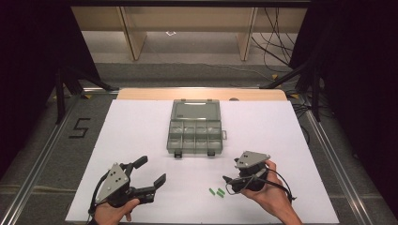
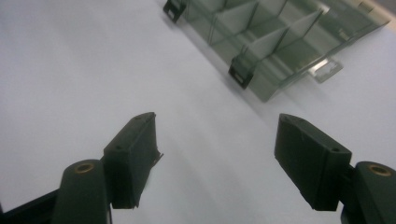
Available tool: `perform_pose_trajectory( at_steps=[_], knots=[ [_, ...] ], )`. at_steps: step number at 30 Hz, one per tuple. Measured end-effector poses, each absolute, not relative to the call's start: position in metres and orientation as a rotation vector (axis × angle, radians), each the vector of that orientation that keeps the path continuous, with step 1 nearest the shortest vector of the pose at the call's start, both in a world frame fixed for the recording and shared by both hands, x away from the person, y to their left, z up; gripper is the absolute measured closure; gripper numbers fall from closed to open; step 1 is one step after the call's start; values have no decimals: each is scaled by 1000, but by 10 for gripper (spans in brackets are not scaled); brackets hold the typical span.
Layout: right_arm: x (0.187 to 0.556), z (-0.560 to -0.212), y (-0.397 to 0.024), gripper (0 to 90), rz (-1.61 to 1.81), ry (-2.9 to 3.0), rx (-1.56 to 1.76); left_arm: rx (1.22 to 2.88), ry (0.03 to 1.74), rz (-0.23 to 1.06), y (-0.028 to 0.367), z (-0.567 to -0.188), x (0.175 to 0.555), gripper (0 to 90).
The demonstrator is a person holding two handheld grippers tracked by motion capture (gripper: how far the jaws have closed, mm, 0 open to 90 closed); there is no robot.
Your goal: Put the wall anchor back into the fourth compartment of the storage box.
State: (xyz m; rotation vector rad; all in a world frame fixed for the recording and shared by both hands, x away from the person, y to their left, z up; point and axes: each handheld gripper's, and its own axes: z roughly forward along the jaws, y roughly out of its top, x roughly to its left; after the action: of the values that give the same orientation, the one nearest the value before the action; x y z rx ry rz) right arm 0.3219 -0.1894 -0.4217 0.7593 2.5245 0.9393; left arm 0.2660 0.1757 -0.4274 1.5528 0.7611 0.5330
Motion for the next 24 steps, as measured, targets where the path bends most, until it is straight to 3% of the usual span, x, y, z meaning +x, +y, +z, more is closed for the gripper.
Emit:
perform_pose_trajectory(
  at_steps=[24],
  knots=[
    [334, -448, -155, 470, 623, 2833, 690, 1556, 769, 531, 176, -427, 265, 157]
  ],
)
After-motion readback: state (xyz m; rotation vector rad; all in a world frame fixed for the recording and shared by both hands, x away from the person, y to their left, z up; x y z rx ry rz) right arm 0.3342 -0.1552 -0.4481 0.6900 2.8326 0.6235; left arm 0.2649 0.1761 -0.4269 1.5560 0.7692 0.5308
